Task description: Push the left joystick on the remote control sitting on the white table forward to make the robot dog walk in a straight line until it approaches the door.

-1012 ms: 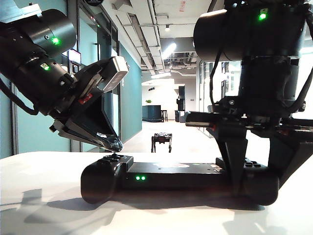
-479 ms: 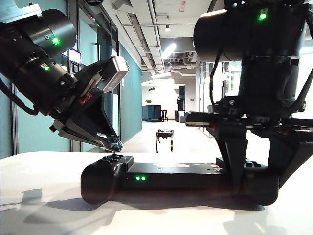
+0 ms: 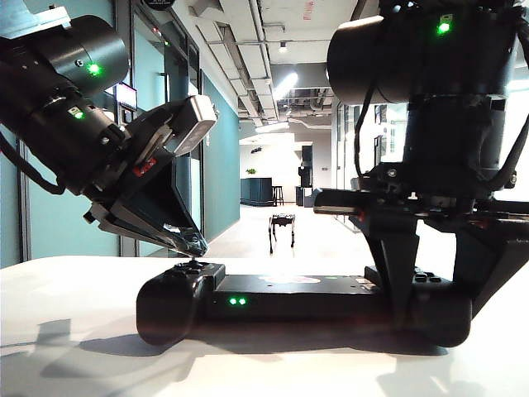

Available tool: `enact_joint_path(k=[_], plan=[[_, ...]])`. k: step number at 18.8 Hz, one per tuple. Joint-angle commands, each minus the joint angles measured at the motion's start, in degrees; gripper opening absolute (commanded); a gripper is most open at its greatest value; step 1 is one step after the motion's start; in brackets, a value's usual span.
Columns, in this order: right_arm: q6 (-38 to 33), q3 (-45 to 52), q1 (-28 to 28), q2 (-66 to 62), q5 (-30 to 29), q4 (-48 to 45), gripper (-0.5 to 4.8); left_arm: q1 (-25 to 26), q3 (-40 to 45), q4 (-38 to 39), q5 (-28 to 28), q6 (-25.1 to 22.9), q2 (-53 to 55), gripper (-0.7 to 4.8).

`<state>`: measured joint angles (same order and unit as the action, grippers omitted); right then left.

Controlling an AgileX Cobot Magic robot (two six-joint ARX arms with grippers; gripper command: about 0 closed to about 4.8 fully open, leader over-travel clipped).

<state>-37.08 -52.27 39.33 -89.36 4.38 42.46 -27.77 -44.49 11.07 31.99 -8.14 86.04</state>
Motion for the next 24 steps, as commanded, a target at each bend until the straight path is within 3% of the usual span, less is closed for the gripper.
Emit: enact_joint_path(k=[1, 9, 12, 14, 17, 20, 21, 22, 24], plan=[[0.26, -0.11, 0.09, 0.13, -0.68, -0.24, 1.79, -0.02, 0.02, -0.94, -0.5, -0.2, -0.04, -0.06], [0.28, -0.11, 0.07, 0.13, -0.63, -0.26, 1.79, 0.0, -0.11, 0.09, 2.34, 1.46, -0.9, -0.06], [1.09, -0.11, 0.07, 0.13, -0.61, -0.33, 1.79, 0.0, -3.56, 11.23, 4.17, 1.51, -8.39, -0.06], [1.14, -0.11, 0.07, 0.13, -0.44, -0.35, 1.79, 0.0, -6.82, 15.78, 1.81, 1.66, -13.75, -0.06], [1.18, -0.11, 0.07, 0.13, -0.44, -0.35, 1.79, 0.0, -9.84, 16.98, -8.37, 9.22, -23.78, -0.06], [1.4, -0.11, 0.07, 0.13, -0.42, -0.35, 1.81, 0.0, -9.92, 16.66, -13.84, 11.5, -31.63, -0.06], [1.81, -0.11, 0.07, 0.13, -0.44, -0.37, 2.0, 0.0, -9.92, 16.76, -15.67, 11.74, -34.32, -0.06], [3.08, -0.11, 0.07, 0.13, -0.44, -0.48, 2.69, 0.0, -9.92, 16.74, -16.76, 11.8, -38.51, -0.06], [3.52, -0.11, 0.07, 0.13, -0.48, -0.61, 2.84, 0.0, -9.92, 17.0, -17.42, 11.91, -42.69, -0.06]])
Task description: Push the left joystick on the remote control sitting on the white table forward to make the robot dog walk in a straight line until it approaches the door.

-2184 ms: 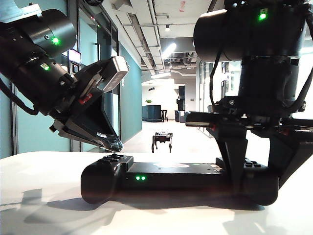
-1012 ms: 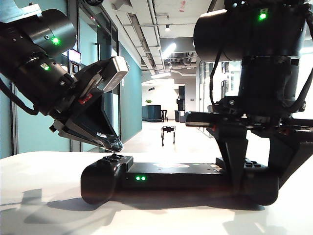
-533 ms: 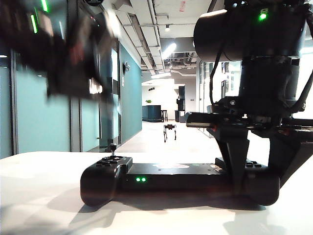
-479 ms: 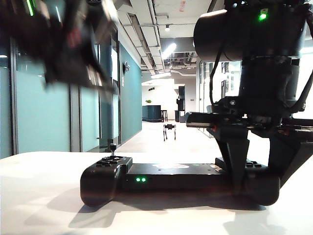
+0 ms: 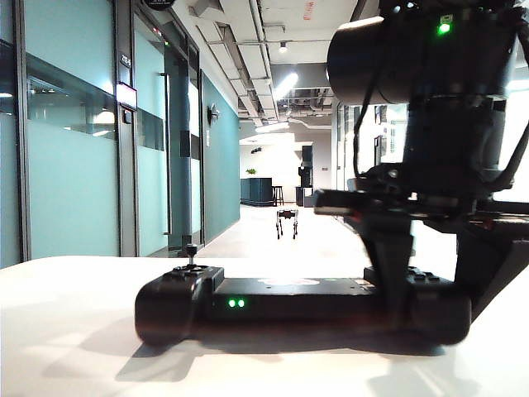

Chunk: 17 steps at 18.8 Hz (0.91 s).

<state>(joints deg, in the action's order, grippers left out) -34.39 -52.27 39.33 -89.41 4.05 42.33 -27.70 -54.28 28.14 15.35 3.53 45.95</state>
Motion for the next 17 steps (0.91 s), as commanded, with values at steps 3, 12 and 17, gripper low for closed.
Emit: enact_joint_path(k=[3, 12, 17], plan=[[3.17, -0.13, 0.07, 0.2, -1.64, -0.28, 3.39, -0.07, -0.13, 1.66, -4.52, 1.42, -6.49, -0.06], [6.49, -11.98, 0.09, 6.29, 2.49, 14.12, 3.24, -0.07, -0.13, 6.19, -7.72, 2.56, -12.24, -0.06], [12.85, -12.2, 0.09, 23.91, 8.87, 11.04, -0.03, -0.07, 0.17, 11.89, -11.76, 2.51, -15.58, -0.06]])
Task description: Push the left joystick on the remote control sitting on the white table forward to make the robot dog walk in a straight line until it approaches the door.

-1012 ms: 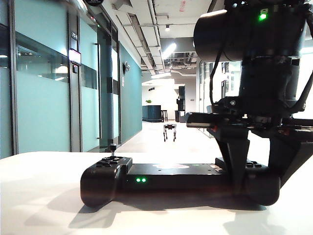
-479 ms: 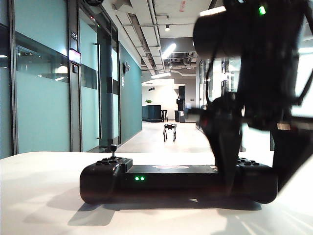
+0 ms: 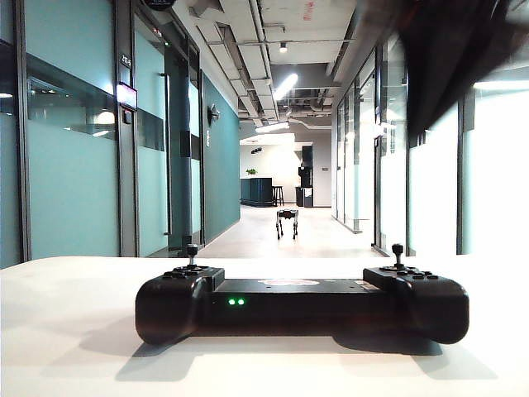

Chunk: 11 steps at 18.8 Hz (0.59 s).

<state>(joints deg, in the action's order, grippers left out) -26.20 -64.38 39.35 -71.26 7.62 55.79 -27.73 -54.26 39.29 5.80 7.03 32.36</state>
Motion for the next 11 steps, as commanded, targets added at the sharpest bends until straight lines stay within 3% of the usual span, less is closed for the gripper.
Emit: enact_joint_path(k=[1, 5, 11], plan=[[6.75, -0.07, 0.07, 8.02, 7.45, -3.52, -0.03, -0.04, 0.81, 0.46, -2.32, -1.03, -3.13, -0.06], [13.27, 2.69, 0.07, 15.52, 10.6, -12.31, -0.03, -0.04, 5.95, -0.66, -3.26, -1.03, -8.11, -0.05], [16.85, 16.15, 0.07, 26.49, 10.47, -31.15, -0.03, -0.04, 17.77, -9.6, -4.55, -1.09, -16.98, -0.06]])
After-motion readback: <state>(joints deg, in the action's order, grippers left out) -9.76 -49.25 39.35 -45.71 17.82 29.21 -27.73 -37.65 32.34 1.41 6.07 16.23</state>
